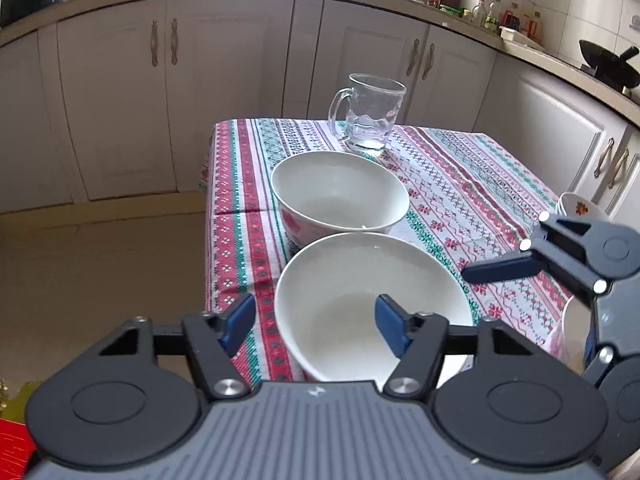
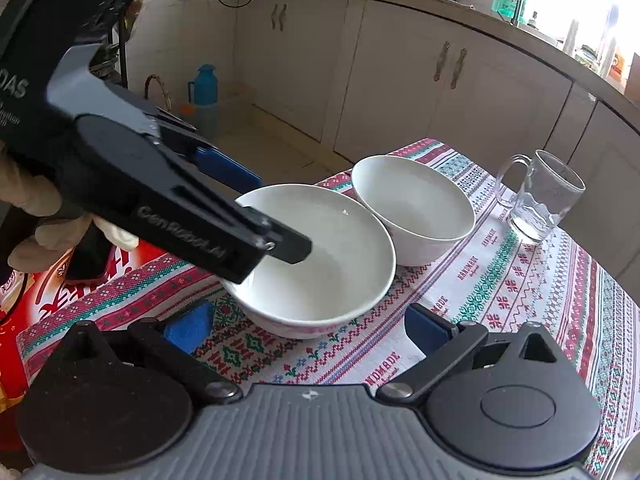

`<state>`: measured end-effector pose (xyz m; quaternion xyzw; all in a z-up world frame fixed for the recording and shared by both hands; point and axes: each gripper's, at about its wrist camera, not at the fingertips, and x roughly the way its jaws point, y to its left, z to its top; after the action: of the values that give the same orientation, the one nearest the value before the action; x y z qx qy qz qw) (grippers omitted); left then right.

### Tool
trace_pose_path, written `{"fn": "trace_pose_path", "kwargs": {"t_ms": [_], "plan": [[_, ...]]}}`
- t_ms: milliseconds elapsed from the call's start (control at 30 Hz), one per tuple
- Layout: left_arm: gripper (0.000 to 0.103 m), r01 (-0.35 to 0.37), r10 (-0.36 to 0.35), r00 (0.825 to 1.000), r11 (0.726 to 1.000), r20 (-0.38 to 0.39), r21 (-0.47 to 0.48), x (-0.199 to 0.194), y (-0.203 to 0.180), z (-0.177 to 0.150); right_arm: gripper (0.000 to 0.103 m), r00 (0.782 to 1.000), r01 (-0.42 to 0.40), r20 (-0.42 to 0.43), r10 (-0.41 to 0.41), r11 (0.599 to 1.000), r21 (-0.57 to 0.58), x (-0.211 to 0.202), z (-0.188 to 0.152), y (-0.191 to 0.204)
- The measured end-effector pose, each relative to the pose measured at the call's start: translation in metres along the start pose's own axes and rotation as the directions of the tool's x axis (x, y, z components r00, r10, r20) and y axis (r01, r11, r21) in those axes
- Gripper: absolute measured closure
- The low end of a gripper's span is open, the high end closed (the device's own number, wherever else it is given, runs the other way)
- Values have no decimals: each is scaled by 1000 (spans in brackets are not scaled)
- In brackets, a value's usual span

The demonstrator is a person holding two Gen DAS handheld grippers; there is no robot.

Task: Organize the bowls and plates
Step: 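Move the left gripper to another white bowl and grasp its rim, then carry the white bowl with the left gripper into the bowl held by the right gripper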

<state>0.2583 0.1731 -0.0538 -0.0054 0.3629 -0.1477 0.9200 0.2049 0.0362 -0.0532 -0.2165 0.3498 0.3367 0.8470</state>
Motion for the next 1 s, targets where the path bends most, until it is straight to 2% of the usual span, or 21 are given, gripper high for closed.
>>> {"fn": "trace_pose_path", "kwargs": {"t_ms": [167,367,433,533,1000], "plan": [[48,24,-24,1000,1000,-1,2,3,1,4,1,1000,-14,-5,14,1000,-4,1,5,1],[49,41,-41,999,999,-2,4,4,2,6,7,1000,-12,-24,12,1000,-8,5,8,1],[53,49,-49,999,999,-4,5,4,2,6,12,999,-9,-34,9,1000,-7,7,7,1],[54,48,-48,999,999,-6,7,5,3,6,18,999,-22,-41,22,1000,8,8,7,-1],[58,59,-58,998,998,-25,26,11,5,9,19,999,-26,-33,27,999,21,9,7,-3]]}}
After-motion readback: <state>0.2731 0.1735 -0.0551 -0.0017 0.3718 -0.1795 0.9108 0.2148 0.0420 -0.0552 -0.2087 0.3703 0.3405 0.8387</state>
